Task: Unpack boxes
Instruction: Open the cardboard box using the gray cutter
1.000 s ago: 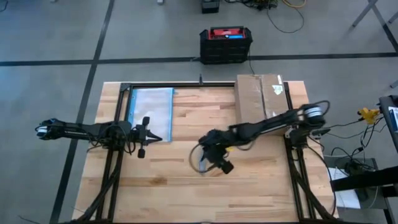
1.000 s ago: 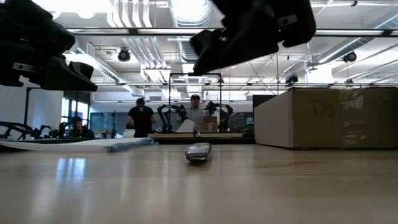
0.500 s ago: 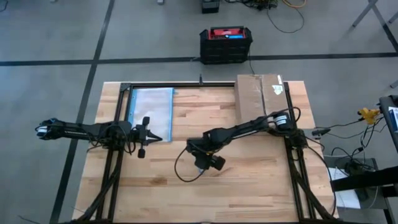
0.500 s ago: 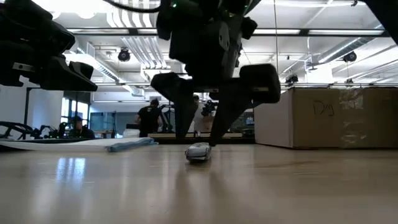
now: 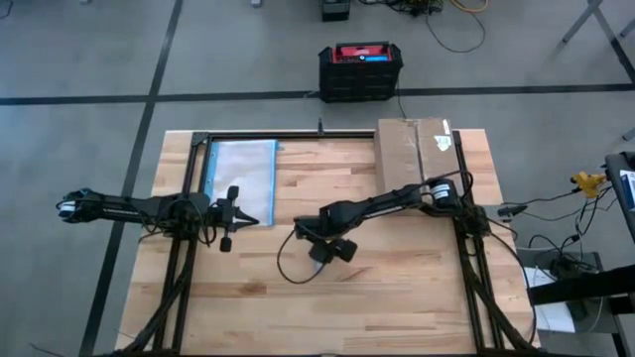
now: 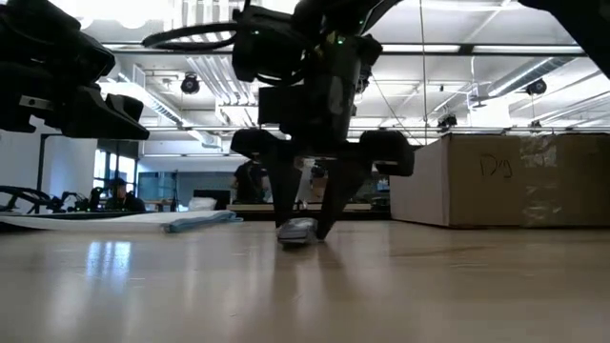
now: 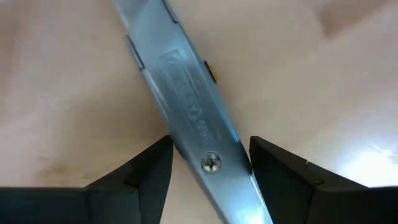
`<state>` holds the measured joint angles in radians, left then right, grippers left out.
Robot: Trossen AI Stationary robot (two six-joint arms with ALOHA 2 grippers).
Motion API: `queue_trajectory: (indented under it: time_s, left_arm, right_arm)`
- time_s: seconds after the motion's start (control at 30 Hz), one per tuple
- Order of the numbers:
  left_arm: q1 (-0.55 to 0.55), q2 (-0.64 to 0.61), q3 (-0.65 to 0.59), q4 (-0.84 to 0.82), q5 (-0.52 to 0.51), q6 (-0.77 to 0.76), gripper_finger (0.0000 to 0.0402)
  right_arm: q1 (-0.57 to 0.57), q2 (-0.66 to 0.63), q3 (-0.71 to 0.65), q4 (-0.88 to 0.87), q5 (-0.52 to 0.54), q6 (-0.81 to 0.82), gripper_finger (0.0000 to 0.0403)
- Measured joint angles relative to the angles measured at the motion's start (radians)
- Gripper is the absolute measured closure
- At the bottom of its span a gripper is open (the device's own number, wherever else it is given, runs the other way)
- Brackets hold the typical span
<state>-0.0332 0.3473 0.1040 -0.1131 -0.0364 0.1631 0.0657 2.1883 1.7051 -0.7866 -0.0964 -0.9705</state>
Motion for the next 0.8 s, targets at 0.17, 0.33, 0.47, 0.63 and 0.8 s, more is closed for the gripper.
queue_trajectory:
  time_s: [0.17,0.33,0.47,0.63,0.8]
  left_arm:
    - [0.000,0.000,0.000,0.000,0.000,0.000,0.0402]
    - [0.000,0.000,0.000,0.000,0.000,0.000,0.0402]
    - [0.000,0.000,0.000,0.000,0.000,0.000,0.0402]
    - [0.000,0.000,0.000,0.000,0.000,0.000,0.0402]
    - [0.000,0.000,0.000,0.000,0.000,0.000,0.0401]
  right_arm:
    - [-0.035,0.000,-0.005,-0.003,-0.004,0.007,0.0229]
    - [-0.061,0.011,-0.007,-0.001,-0.055,0.045,0.0248]
    - [-0.064,0.015,-0.007,-0.005,-0.071,0.102,0.0262]
    - [-0.063,0.015,-0.007,-0.005,-0.070,0.196,0.0277]
    - [-0.063,0.017,-0.007,-0.001,-0.071,0.316,0.0285]
